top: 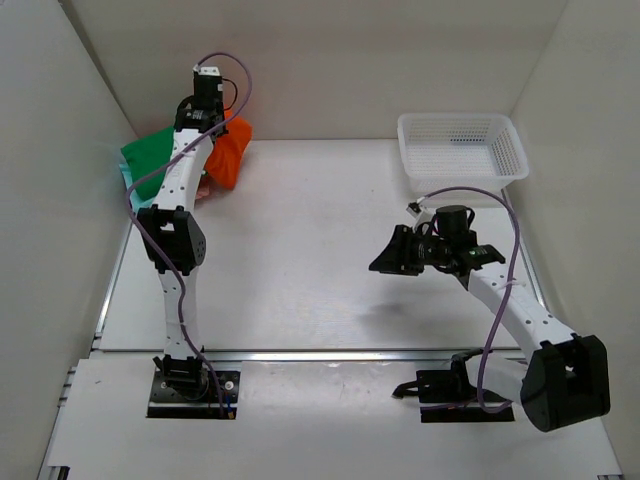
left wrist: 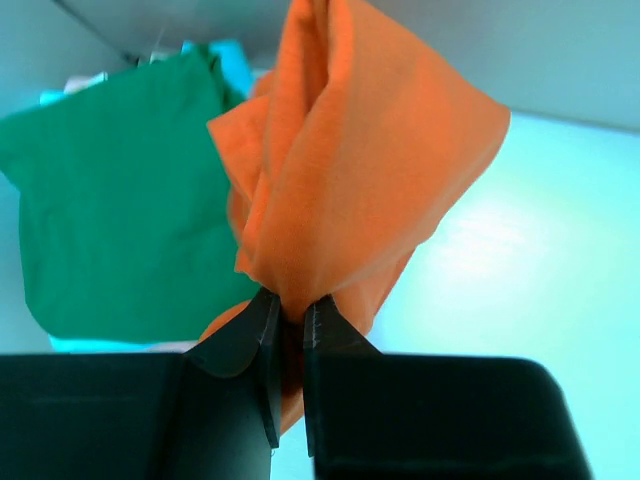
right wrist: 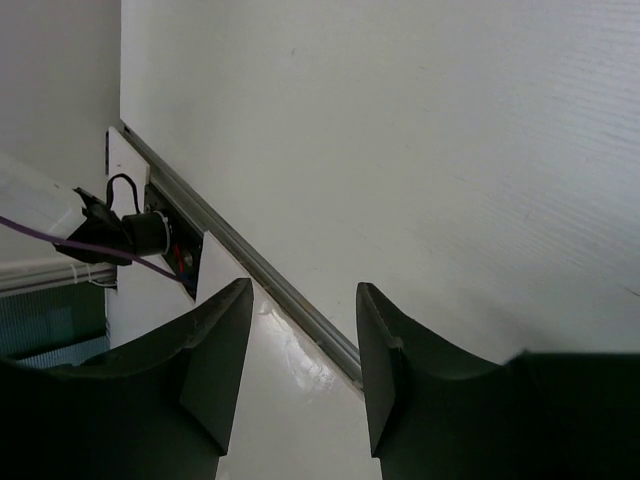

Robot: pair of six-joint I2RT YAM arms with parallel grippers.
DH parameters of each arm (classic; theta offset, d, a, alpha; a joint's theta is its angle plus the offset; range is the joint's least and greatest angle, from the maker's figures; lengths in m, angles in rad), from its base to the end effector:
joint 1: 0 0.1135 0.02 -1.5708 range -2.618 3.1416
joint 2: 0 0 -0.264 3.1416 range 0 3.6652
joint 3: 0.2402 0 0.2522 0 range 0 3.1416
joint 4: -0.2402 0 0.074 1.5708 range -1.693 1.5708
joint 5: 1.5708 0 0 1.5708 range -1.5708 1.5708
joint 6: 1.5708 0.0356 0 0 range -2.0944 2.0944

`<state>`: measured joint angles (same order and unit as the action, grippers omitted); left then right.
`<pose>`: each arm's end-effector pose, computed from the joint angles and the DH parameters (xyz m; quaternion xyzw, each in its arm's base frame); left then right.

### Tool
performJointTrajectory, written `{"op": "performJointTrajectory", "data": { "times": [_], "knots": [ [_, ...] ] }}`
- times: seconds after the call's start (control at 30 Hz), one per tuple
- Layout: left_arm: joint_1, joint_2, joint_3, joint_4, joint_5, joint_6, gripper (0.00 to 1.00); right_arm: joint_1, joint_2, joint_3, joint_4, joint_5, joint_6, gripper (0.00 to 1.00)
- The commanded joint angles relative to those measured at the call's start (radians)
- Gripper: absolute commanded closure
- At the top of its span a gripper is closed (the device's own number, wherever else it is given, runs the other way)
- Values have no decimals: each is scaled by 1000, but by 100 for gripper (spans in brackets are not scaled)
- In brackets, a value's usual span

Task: Fold and stack the t-shirts
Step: Put the neatly folded tshirt into the corner of the board with the left arm

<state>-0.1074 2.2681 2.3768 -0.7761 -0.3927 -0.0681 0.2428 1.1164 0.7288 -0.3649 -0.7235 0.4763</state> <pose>0.5090 -0.0412 0.3359 -0.0678 0.8839 0.1373 0.4418 0.2148 0.0775 0.2449 -0.0399 0.8686 0.4349 0.2340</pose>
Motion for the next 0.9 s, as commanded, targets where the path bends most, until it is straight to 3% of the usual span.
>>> {"op": "performJointTrajectory", "data": {
  "times": [0.0,0.17,0.5,0.87],
  "knots": [
    [1,-79,81,51,26,1,100,13,23,81,-9,-1,-18,57],
    [54,-96,108,64,46,-15,100,13,63,113,-23,10,-24,57],
    [233,-88,24,110,72,-25,100,58,194,214,-22,10,-30,58],
    [334,-41,-87,207,60,-93,100,79,278,290,-58,24,-31,58]
  ]
}}
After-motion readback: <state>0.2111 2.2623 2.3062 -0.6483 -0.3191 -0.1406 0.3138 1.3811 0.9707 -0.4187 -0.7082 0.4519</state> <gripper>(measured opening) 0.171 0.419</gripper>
